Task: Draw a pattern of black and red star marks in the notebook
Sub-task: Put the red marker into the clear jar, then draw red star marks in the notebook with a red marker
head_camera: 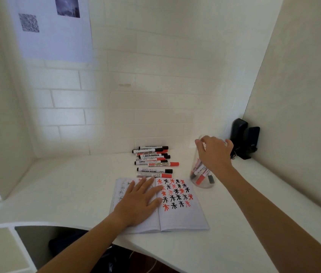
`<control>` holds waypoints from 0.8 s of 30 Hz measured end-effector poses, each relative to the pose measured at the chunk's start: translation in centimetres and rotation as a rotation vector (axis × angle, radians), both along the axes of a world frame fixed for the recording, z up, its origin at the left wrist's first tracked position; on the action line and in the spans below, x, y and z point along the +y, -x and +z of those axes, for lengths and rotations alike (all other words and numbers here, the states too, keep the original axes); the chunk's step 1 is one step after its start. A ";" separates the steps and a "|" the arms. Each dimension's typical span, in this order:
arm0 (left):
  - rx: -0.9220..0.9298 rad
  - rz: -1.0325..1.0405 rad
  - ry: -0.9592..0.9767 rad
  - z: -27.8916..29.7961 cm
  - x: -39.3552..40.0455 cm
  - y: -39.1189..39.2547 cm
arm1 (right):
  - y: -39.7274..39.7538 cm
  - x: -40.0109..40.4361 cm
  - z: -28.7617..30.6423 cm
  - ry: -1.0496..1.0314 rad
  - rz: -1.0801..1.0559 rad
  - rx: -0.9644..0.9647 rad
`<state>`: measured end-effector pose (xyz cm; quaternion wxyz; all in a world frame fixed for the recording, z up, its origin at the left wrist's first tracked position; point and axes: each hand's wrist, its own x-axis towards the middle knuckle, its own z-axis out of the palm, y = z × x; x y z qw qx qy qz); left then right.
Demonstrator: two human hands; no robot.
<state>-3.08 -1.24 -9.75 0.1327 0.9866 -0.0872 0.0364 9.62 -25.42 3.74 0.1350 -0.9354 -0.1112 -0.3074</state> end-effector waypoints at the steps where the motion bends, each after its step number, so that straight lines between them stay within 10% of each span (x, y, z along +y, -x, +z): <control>1: 0.001 0.000 0.000 0.0 0.0 0.0 | 0.1 0.1 -0.4 -0.010 0.024 -0.127; 5: -0.001 0.003 -0.003 0.1 -0.1 -0.1 | 1.5 2.0 -2.0 -0.005 0.339 -0.458; 13: 0.019 0.017 -0.028 0.3 -0.3 0.1 | 1.4 7.7 -8.6 0.121 0.442 0.248; 24: -0.008 0.019 0.011 -0.1 -0.1 -0.2 | 1.4 8.1 -10.3 0.005 0.357 0.224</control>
